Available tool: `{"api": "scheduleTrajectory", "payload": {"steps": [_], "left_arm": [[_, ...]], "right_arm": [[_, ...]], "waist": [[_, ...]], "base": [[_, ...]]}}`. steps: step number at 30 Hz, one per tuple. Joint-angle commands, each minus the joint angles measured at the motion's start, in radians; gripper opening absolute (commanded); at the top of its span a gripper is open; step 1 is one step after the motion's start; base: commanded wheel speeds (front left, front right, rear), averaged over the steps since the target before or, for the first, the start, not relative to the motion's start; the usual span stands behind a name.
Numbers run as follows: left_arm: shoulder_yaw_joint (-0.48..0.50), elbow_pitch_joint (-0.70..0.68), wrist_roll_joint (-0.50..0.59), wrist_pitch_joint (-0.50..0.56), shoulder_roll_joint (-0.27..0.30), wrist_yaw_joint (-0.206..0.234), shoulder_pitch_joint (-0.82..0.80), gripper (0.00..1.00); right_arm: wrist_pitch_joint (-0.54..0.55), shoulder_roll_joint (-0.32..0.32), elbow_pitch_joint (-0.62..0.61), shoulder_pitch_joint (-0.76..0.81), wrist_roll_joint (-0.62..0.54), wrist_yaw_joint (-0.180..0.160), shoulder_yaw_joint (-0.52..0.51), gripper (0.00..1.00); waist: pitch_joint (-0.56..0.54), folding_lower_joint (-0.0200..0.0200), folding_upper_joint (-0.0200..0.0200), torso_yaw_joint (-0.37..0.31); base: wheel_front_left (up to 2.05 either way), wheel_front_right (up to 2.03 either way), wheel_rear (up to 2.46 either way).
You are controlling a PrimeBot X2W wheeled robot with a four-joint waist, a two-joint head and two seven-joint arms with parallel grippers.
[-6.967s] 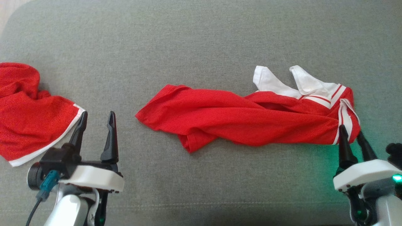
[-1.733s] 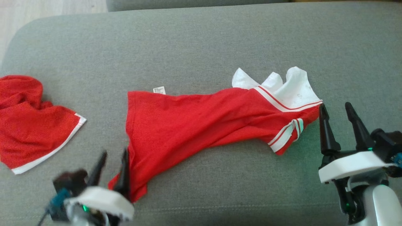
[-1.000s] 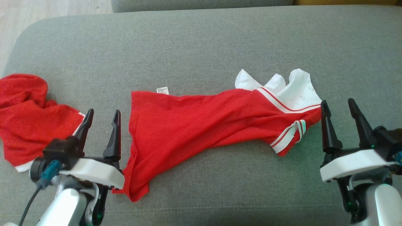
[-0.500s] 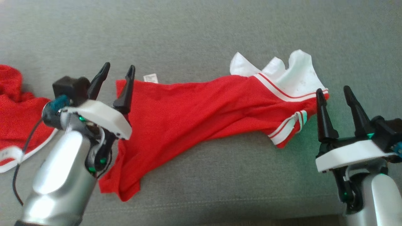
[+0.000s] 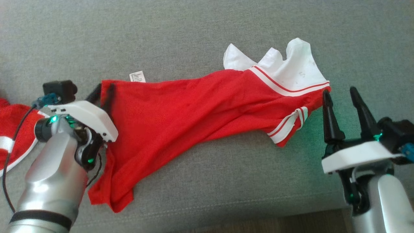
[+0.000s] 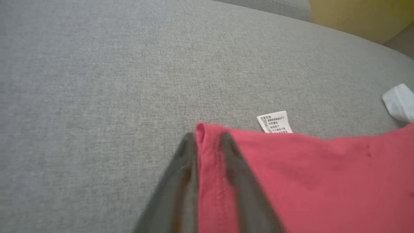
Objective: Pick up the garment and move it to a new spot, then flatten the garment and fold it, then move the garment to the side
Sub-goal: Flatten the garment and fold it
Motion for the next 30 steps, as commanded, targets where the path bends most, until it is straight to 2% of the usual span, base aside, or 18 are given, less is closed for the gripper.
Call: {"api": "scheduleTrajectory", "payload": {"steps": [1, 6, 11, 15, 22, 27, 28, 30], "left_arm": [[0.019, 0.006, 0.001, -0.010, 0.022, -0.007, -0.029, 0.00], [0.004, 0.054, 0.015, -0.055, 0.011, -0.016, -0.063, 0.00], [-0.013, 0.078, 0.028, -0.094, -0.010, -0.021, -0.099, 0.00], [-0.025, 0.088, 0.034, -0.114, -0.026, -0.025, -0.122, 0.00], [-0.051, 0.110, 0.033, -0.142, -0.062, -0.037, -0.158, 0.00], [-0.057, 0.122, 0.026, -0.157, -0.063, -0.042, -0.166, 0.00], [-0.058, 0.124, 0.025, -0.159, -0.062, -0.043, -0.167, 0.00], [-0.058, 0.124, 0.024, -0.167, -0.059, -0.044, -0.168, 0.00]], "right_arm": [[-0.009, -0.005, -0.028, -0.044, 0.002, -0.001, 0.020, 1.00], [-0.002, -0.005, 0.009, -0.115, -0.020, -0.001, -0.010, 1.00], [0.042, -0.005, 0.108, -0.250, -0.037, -0.001, -0.046, 1.00], [0.102, -0.023, 0.262, -0.388, -0.040, -0.001, -0.048, 1.00], [0.223, -0.081, 0.566, -0.533, -0.015, -0.001, -0.050, 1.00], [0.274, -0.102, 0.680, -0.587, -0.001, -0.001, -0.023, 1.00], [0.273, -0.105, 0.693, -0.594, 0.006, -0.001, -0.017, 0.49], [0.263, -0.111, 0.712, -0.604, 0.022, -0.001, -0.004, 0.00]], "waist": [[0.002, 0.0000, 0.0000, 0.004], [0.004, 0.0000, 0.0000, 0.021], [0.015, 0.0000, 0.0000, 0.049], [0.029, 0.0000, 0.0000, 0.074], [0.052, 0.0000, 0.0000, 0.121], [0.060, 0.0000, 0.0000, 0.127], [0.060, 0.0000, 0.0000, 0.127], [0.058, 0.0000, 0.0000, 0.128]], "base": [[0.00, 0.00, 0.00], [0.00, 0.00, 0.00], [0.00, 0.00, 0.00], [0.00, 0.00, 0.00], [0.00, 0.00, 0.00], [0.00, 0.00, 0.00], [0.00, 0.00, 0.00], [0.00, 0.00, 0.00]]}}
